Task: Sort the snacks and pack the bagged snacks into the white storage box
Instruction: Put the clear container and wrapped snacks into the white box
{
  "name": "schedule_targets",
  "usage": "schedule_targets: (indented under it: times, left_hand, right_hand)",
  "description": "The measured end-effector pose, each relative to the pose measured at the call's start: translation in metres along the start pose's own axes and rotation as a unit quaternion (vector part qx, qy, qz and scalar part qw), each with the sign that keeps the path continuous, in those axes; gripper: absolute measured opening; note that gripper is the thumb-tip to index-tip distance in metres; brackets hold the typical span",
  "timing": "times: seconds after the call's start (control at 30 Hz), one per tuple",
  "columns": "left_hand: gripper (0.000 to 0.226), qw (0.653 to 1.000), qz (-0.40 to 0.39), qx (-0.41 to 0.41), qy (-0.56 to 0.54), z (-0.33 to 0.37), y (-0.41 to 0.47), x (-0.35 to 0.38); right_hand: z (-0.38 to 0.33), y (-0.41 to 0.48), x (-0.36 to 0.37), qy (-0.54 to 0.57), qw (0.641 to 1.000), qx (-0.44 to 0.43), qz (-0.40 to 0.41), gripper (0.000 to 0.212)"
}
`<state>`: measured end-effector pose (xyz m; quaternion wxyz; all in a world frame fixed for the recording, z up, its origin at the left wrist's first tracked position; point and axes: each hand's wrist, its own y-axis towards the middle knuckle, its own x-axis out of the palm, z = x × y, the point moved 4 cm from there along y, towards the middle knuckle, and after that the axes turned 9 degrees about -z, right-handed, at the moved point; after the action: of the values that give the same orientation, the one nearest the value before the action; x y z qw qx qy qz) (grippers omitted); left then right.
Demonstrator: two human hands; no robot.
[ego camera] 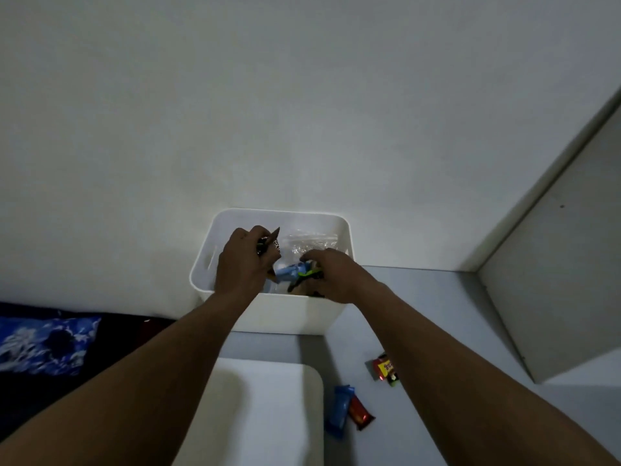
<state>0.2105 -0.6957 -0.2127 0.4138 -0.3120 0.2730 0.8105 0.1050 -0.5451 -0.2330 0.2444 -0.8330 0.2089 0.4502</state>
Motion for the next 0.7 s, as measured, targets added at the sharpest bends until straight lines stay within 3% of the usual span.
schedule_targets:
  times: [0.07,0.3,0.5,0.7]
  left_hand:
    - [0.021,1.0,-0.02,-0.012,0.017,-0.004,0.0,0.009]
    - [0.046,0.996,-0.081,-0.021,0.034,-0.003,0.004,0.029]
    - [0.026,0.989,0.03,0.101,0.105,0.041,-0.045,0.03]
    - [0.02,0.989,-0.044,0.132,0.059,0.076,-0.113,0.094]
  right_hand:
    - [0.002,-0.003,0.003,0.052,0.998,0.021,0.016,0.059]
    - [0.011,-0.024,-0.012,0.096,0.989,0.028,0.11,0.043]
    - [0.039,-0.064,-0.022,0.101,0.982,0.039,0.157,0.039]
    - [0.111,-0.117,-0.007,0.1,0.98,0.117,0.127,0.042]
